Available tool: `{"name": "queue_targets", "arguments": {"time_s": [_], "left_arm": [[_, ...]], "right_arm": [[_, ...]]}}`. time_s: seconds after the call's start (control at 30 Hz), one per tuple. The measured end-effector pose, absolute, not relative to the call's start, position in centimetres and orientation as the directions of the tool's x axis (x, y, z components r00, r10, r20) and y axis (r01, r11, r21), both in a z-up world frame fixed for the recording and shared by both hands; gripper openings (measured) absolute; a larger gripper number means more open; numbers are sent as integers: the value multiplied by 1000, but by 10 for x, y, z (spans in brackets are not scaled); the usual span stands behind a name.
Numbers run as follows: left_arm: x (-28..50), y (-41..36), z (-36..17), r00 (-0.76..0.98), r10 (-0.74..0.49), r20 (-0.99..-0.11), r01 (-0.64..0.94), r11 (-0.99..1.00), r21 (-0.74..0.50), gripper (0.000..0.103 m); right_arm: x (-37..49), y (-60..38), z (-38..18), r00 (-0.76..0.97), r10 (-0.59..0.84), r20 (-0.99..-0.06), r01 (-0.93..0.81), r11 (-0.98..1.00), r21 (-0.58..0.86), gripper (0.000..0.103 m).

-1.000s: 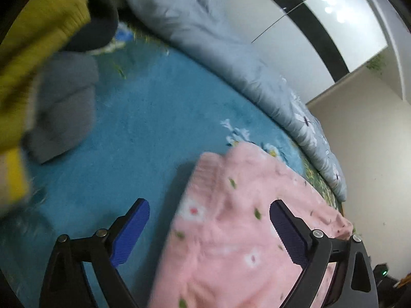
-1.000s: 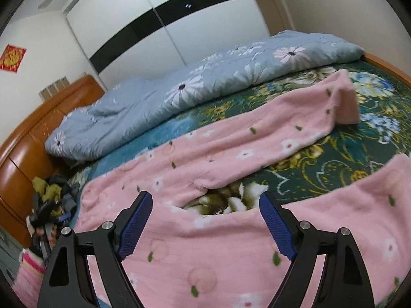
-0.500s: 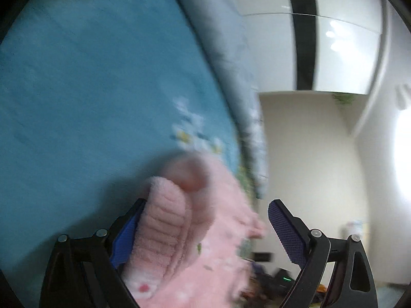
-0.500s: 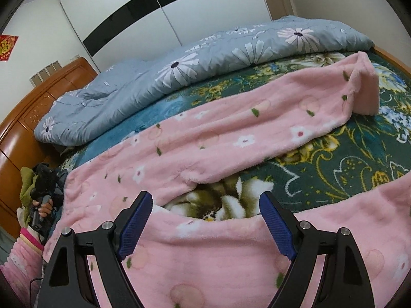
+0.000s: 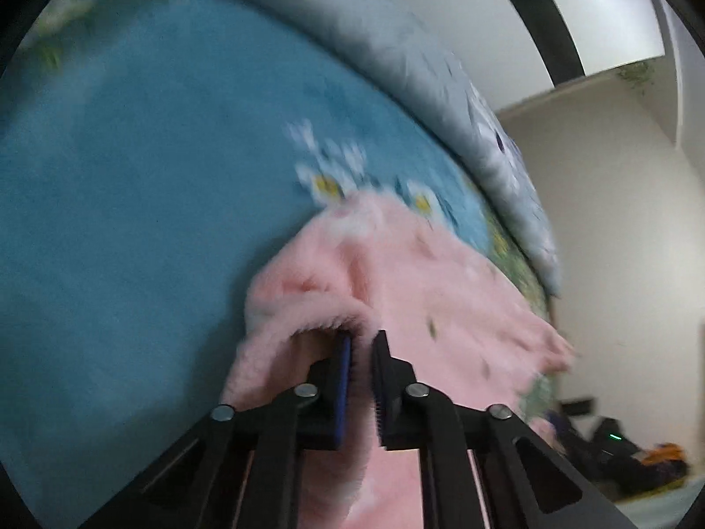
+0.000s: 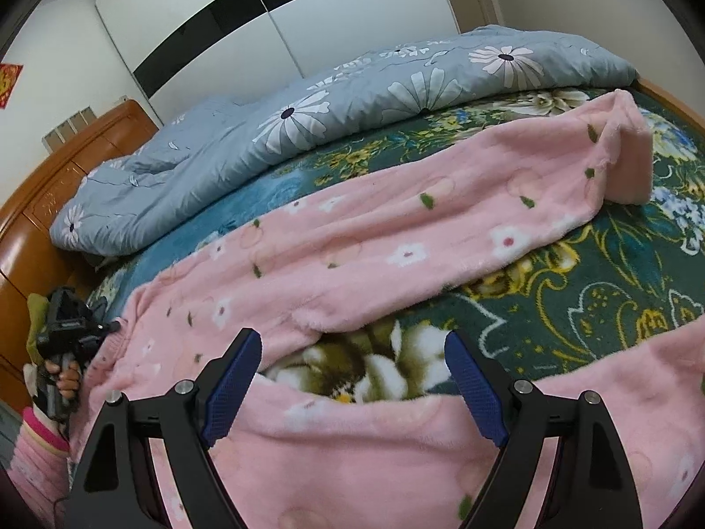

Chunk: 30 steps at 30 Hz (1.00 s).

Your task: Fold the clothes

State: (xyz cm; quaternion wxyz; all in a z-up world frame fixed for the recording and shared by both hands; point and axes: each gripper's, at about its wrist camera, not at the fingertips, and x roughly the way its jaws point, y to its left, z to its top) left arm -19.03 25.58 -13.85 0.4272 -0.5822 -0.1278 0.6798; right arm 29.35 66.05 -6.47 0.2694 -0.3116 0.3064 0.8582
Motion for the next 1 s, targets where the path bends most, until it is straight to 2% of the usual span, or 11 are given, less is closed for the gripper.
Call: {"name": "queue_targets", "arguments": {"time_s": [0.17, 0.37, 0.47, 0.57, 0.6, 0.63, 0.7, 0.77, 0.83, 1.0], "left_arm": [[-214, 225, -110, -246, 657, -713, -435, -732, -525, 7], [-232, 212, -141, -306, 529, -792, -326, -840, -435, 7], [-237, 205, -152, -295, 516, -804, -276, -852, -445, 9], [-230, 203, -144, -286, 480, -829, -268, -871, -412, 17], [-226, 204, -140, -284, 456, -844, -266, -883, -388, 24], [-221, 204, -136, -281, 431, -857, -263, -894, -363, 39], [-210, 203, -129, -300, 342, -891, -245, -930, -274, 52], [-196, 198, -121, -354, 234, -905, -209, -963, -168, 52], [-184, 190, -111, -404, 188, -895, -177, -976, -125, 52], [-163, 168, -94, -428, 267, -864, -137, -963, -230, 55]], "right_arm": [[297, 673, -65, -655, 289, -698, -660, -670, 341, 86], [310, 700, -70, -635, 329, -699, -698, -632, 336, 86], [323, 717, -71, -600, 363, -712, -736, -599, 315, 86], [347, 740, -67, -557, 423, -714, -786, -546, 290, 86], [356, 750, -65, -541, 447, -712, -805, -519, 287, 86], [366, 759, -63, -524, 471, -709, -825, -489, 285, 86], [387, 783, -62, -486, 515, -706, -863, -409, 296, 86], [402, 805, -64, -448, 543, -710, -891, -339, 302, 86], [409, 822, -72, -455, 525, -720, -890, -279, 359, 86], [419, 857, -93, -530, 463, -710, -837, -150, 527, 86]]}}
